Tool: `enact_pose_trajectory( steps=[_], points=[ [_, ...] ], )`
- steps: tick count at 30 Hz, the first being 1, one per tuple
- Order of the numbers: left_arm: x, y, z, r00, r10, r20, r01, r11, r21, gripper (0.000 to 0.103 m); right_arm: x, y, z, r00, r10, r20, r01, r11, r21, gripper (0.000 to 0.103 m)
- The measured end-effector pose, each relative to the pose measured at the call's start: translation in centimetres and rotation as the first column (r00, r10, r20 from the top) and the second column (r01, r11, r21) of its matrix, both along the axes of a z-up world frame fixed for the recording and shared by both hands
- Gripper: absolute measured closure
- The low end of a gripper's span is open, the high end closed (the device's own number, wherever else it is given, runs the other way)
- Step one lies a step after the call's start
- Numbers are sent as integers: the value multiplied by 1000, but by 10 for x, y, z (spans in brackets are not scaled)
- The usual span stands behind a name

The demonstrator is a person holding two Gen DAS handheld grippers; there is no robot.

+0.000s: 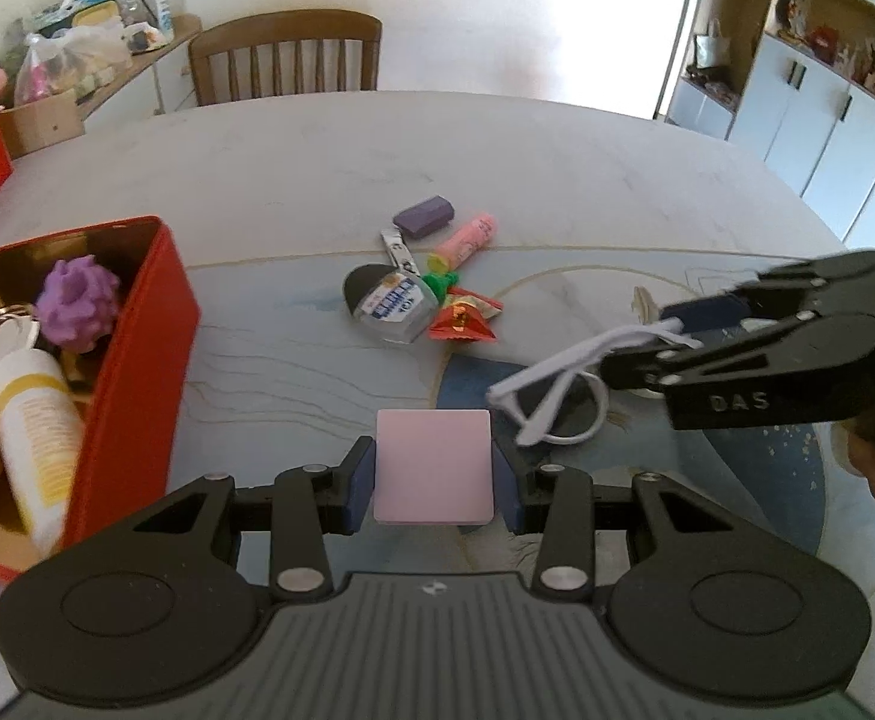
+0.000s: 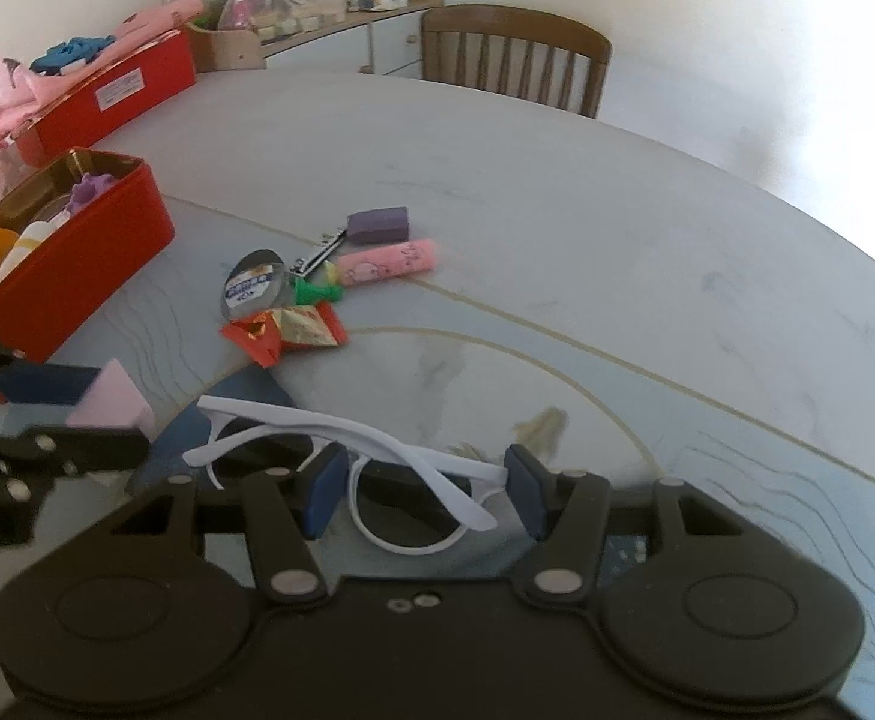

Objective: Organize rigid objects
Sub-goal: 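Carry the pad with the left tool while the right tool carries the sunglasses over the red tin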

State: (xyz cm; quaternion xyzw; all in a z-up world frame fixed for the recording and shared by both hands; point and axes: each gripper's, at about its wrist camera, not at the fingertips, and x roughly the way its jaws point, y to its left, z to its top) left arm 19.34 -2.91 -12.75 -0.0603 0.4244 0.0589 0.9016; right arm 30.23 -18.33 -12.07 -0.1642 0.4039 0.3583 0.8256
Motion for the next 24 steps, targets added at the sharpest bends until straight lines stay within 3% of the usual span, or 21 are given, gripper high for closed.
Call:
enact_pose_trajectory(
  steps=[7,24],
  points=[
    [-16,6,18,999,28,25,-27,1000,-2,63,-12,-14,18,999,-42,-7,42,999,33,46],
    [-44,27,65,993,57,100,-59,998,9,63,-58,5,78,999,22,40,-26,995,100,46]
  ],
)
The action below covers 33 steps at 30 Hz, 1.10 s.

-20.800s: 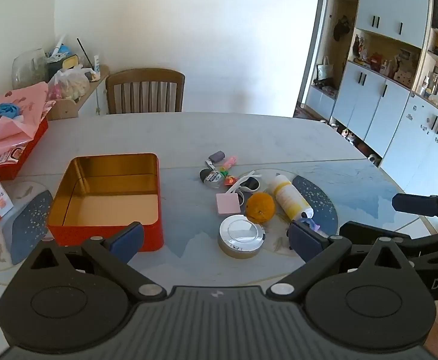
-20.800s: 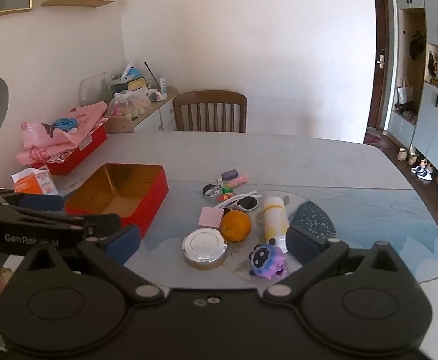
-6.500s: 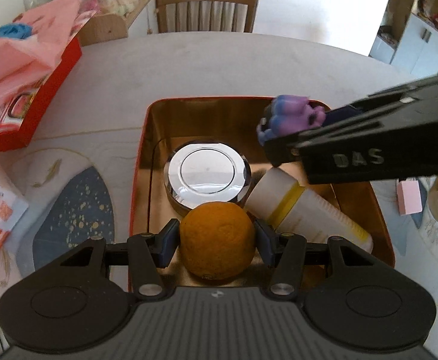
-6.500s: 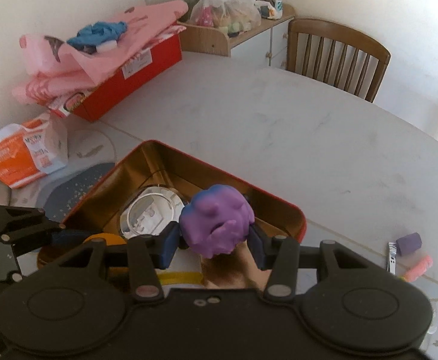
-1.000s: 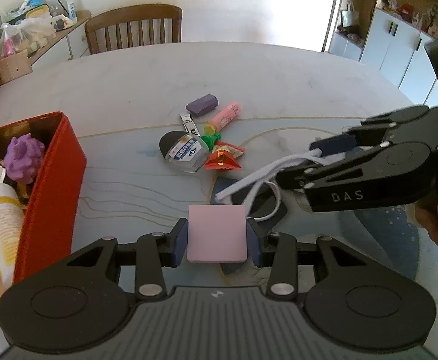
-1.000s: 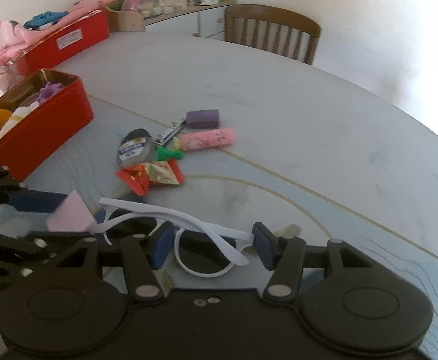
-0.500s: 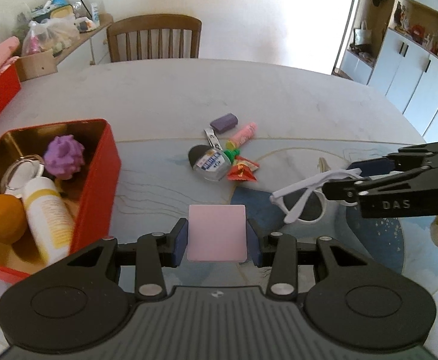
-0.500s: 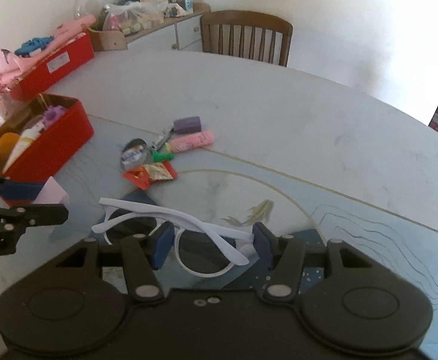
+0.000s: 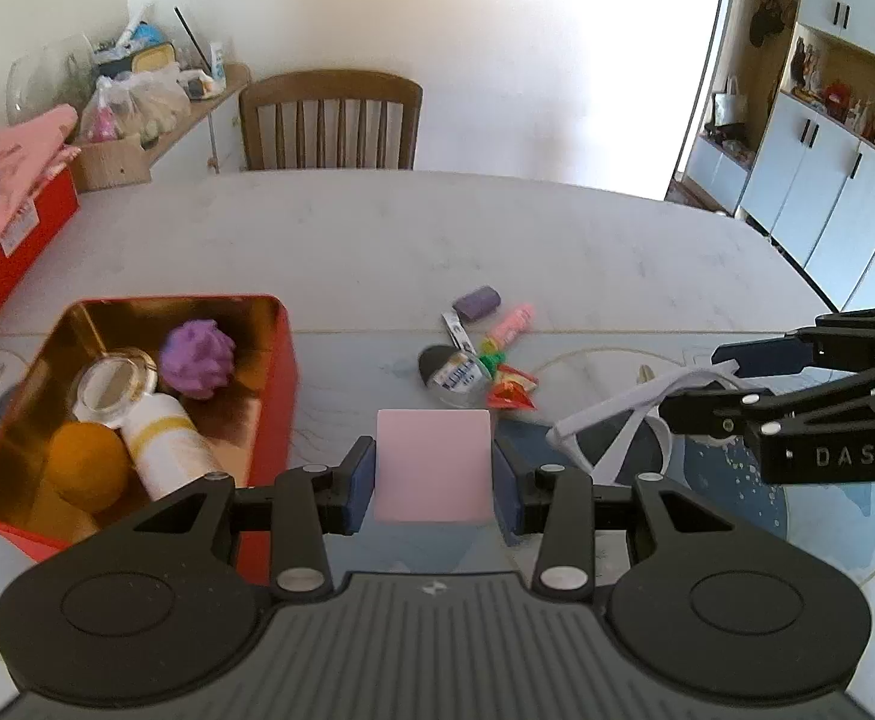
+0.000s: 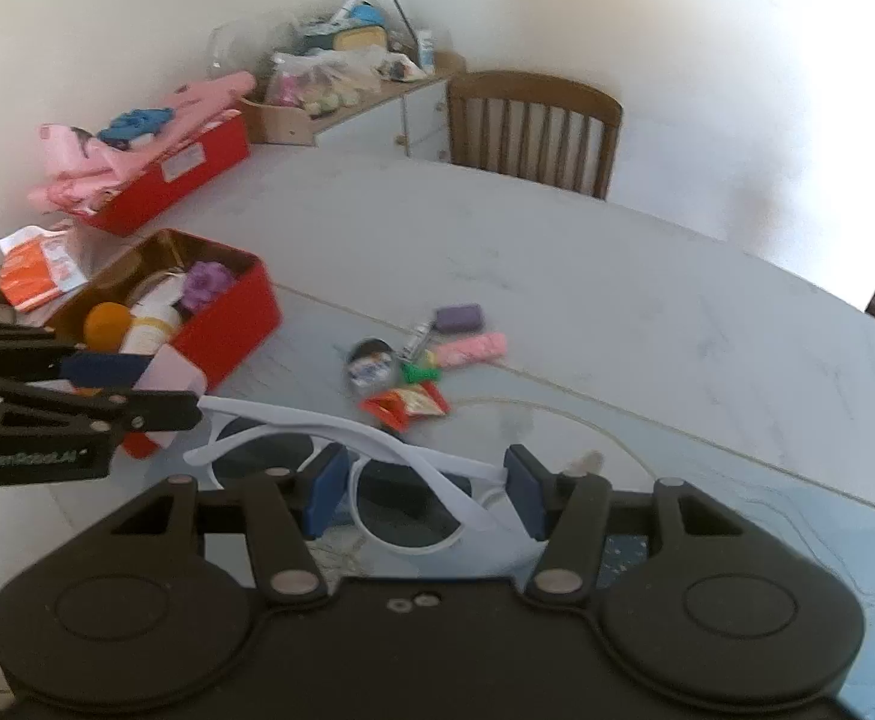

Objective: Organize rigid objects
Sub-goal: 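Carry the pad with the left tool while the right tool carries the sunglasses over the red tin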

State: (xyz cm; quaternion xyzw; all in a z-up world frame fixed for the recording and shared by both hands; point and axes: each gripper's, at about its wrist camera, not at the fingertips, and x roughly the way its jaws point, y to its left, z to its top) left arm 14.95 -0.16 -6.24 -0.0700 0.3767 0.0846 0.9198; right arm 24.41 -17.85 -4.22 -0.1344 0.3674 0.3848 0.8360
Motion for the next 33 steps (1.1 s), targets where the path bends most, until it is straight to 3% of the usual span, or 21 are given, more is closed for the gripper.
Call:
enact_pose_trajectory(
  steps=[17,33],
  points=[
    [-24,94,31,996,61,65,-61,998,10,63,-40,86,27,995,85,56,-85,996,4,46],
    [-15,195,24,998,45,42,-45,999,4,63,-72,191,9,977,198,78,-190,977,-97,46]
  ],
)
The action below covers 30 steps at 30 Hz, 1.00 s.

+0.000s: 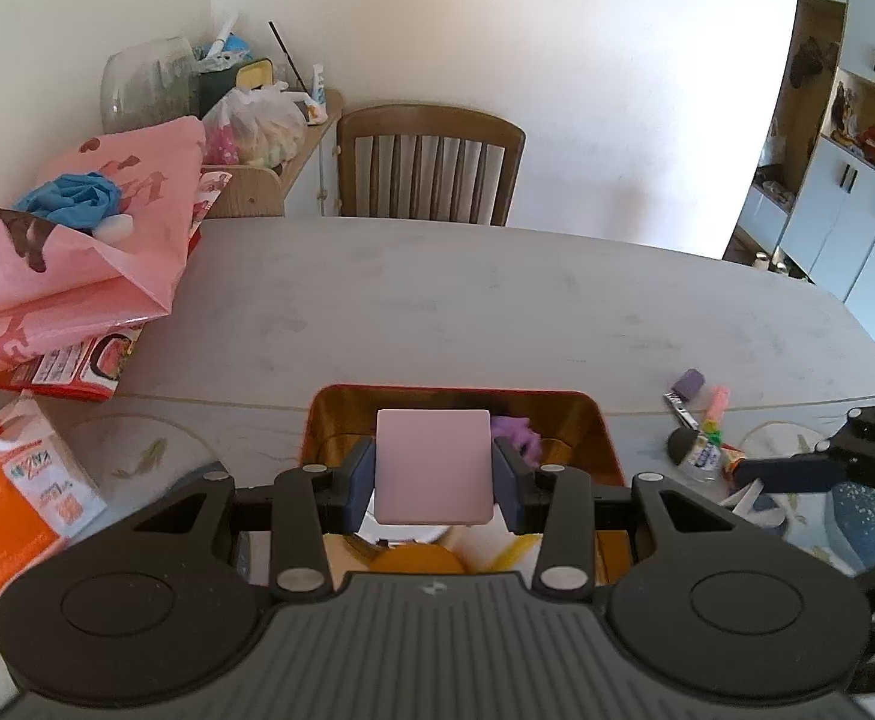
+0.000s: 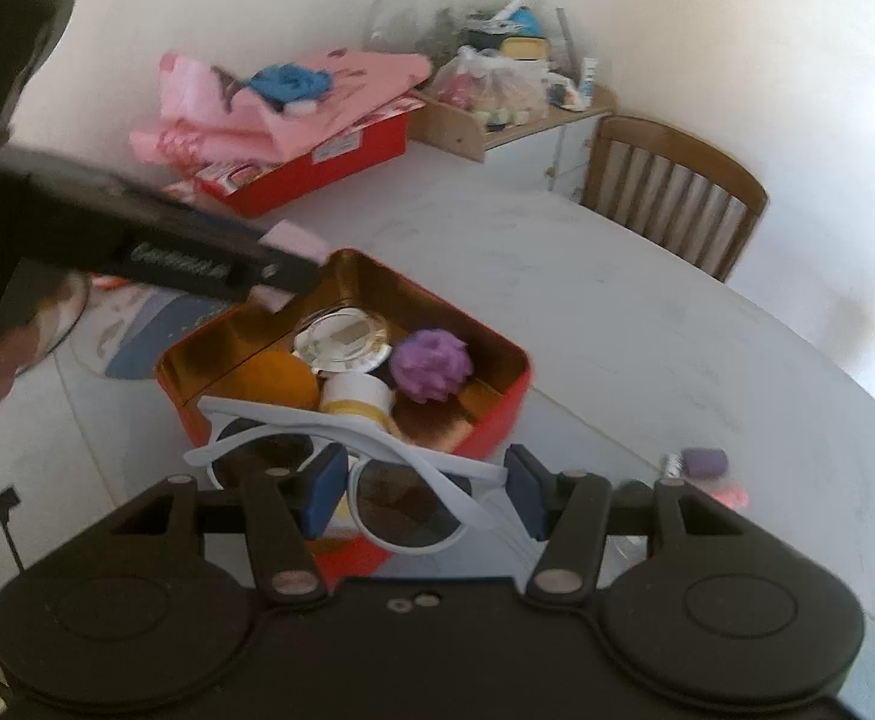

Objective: Organize rigid objects
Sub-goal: 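Carry the pad with the left tool while the right tool carries the sunglasses over the red tin, then open the left tool to drop the pad while the right tool releases the sunglasses in the tin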

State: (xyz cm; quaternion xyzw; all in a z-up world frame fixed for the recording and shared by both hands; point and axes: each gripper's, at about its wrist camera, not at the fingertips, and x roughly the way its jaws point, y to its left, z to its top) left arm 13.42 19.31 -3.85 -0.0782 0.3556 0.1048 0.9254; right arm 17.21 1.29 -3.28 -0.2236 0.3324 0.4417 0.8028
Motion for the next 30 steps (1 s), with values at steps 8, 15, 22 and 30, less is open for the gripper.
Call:
enact_pose_trajectory(
  steps=[8,15,22,30],
  points=[
    [23,22,-18,998,-41,-41,40,999,-25,63,-1,42,-15,998,57,36,-55,997,-61,46],
    [42,28,-36,993,-89,-80,87,996,-38,63,-4,62,-26,990,130,53,-124,987,-99,47],
    [56,32,-52,988,-104,-113,99,994,-48,63,4,67,-30,985,169,25,-166,981,-99,46],
    [66,34,-66,984,-106,-144,99,993,-56,63,10,68,-37,988,155,-1,-155,984,-88,45]
  ],
)
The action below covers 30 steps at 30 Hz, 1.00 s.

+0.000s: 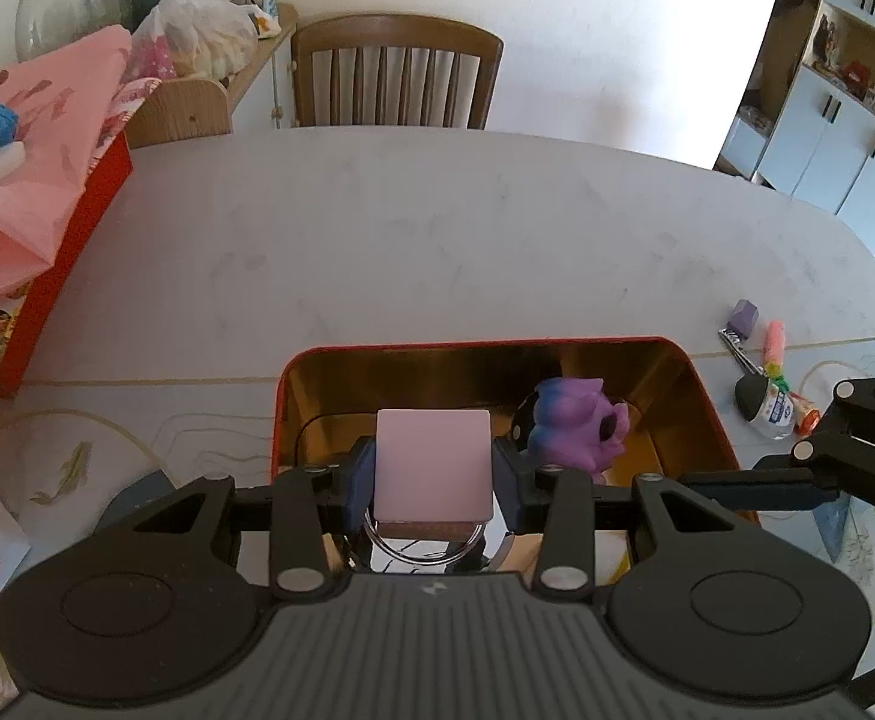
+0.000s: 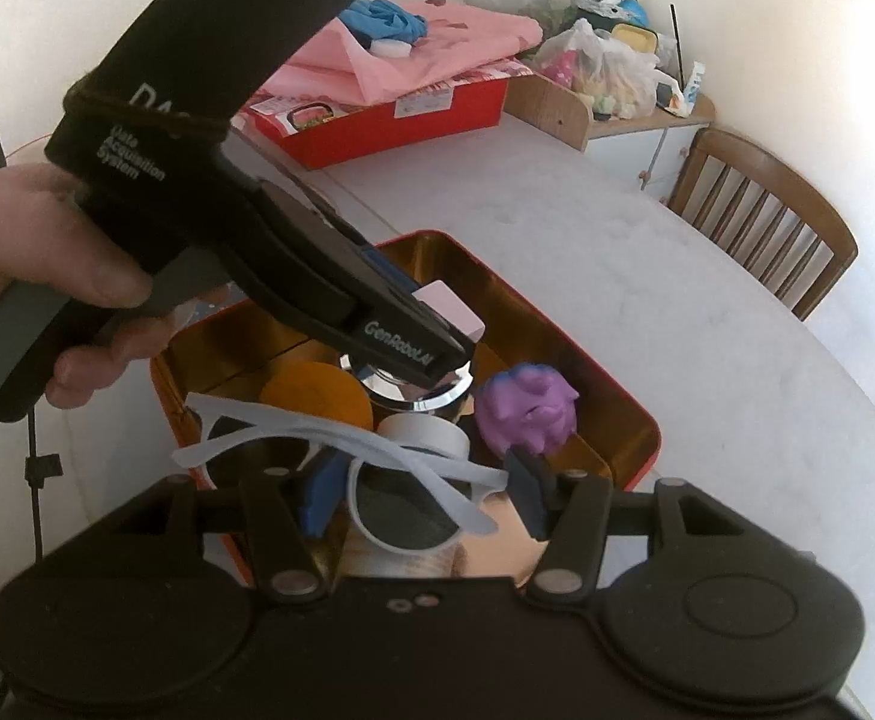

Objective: Organize rigid objects
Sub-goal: 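Open the left tool to drop the pad while the right tool releases the sunglasses in the tin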

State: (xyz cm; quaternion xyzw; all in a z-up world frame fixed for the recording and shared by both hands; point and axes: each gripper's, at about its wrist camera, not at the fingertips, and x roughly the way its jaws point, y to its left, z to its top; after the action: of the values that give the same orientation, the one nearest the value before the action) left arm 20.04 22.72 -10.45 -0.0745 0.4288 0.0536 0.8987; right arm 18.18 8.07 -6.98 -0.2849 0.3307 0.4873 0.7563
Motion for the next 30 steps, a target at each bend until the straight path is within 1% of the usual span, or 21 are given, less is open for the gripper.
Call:
enact_pose_trajectory(
  steps=[5,7,8,9,12,15,19,20,22,24,30],
  points=[
    [5,-1,-4,1000,-6,-1,6,1000,2,63,1,-2,-2,1000,-2,3,2,1000,-10,39],
    [6,-1,-4,1000,-9,-1,9,1000,5,63,3,-3,-2,1000,-8,-4,8,1000,-5,39],
    [7,-2,-4,1000,-8,-1,8,1000,9,63,4,-4,-1,1000,-12,-12,12,1000,-4,37],
    [7,-2,-4,1000,-7,-1,7,1000,11,63,5,-5,0,1000,-15,-21,15,1000,-3,32],
    [11,-1,-4,1000,-5,-5,5,1000,19,63,6,-10,3,999,-27,-32,27,1000,12,26],
    [13,0,-4,1000,10,-7,-10,1000,24,63,8,-17,7,998,-42,-50,43,999,31,24],
    [13,-1,-3,1000,17,-11,-16,1000,24,62,8,-27,12,995,-73,-72,78,995,60,23],
    [13,0,-3,1000,18,-12,-18,1000,20,62,9,-30,13,994,-81,-77,86,994,66,23],
    [11,0,-3,999,30,-14,-30,999,21,52,9,-34,15,991,-100,-90,106,991,75,23],
    [8,-1,-1,999,39,-10,-39,999,26,47,9,-37,16,988,-114,-101,122,989,82,23],
    [-2,-4,6,999,43,0,-43,998,35,44,5,-42,22,984,-137,-111,148,984,94,22]
  ],
)
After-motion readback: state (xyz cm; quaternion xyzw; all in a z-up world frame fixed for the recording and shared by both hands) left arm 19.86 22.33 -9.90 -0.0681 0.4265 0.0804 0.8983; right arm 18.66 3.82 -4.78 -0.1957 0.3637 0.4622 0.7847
